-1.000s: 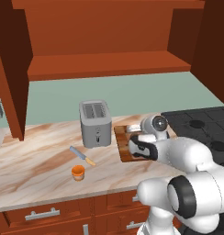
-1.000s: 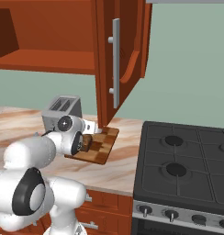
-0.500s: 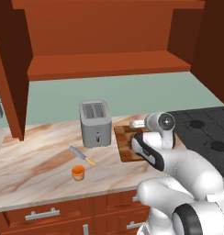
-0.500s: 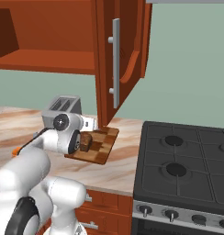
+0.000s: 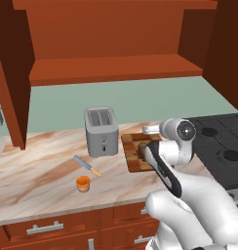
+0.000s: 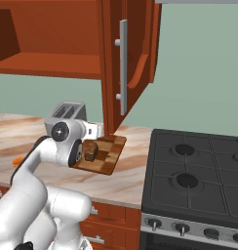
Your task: Pick the bread, place it on the cutting board, pick the jam, place it on the counter, and close the cabinet.
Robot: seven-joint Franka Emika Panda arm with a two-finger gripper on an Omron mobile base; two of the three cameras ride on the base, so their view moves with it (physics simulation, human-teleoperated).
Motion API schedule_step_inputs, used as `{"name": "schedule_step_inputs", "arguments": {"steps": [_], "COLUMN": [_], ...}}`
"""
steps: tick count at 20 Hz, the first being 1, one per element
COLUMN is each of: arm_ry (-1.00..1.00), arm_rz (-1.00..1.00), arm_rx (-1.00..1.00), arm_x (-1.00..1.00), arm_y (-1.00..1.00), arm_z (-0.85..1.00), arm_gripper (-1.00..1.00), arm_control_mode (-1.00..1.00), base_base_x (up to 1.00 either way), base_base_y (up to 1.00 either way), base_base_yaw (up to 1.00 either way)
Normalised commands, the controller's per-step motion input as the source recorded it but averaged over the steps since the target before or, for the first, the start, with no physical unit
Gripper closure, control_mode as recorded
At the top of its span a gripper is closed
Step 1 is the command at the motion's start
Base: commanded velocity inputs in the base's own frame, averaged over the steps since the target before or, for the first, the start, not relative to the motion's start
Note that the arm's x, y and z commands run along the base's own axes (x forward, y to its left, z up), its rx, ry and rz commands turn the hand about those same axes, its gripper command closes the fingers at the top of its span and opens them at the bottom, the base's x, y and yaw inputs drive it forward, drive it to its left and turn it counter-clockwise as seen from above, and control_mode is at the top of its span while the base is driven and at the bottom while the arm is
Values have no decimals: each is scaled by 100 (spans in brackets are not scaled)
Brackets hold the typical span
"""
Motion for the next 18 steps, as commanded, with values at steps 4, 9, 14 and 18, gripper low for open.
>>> {"name": "schedule_step_inputs", "arguments": {"steps": [4, 9, 14, 18], "arm_ry": [-9, -9, -9, -10], "arm_rz": [0, 0, 0, 0], "arm_rx": [0, 0, 0, 0], "arm_x": [-36, -39, -45, -46], "arm_y": [-1, 0, 0, 0], "arm_z": [10, 11, 12, 11], "arm_gripper": [-100, -100, -100, -100], "arm_control_mode": [-100, -100, -100, -100], "base_base_x": [0, 0, 0, 0], "base_base_y": [0, 0, 0, 0], "base_base_yaw": [0, 0, 0, 0]}}
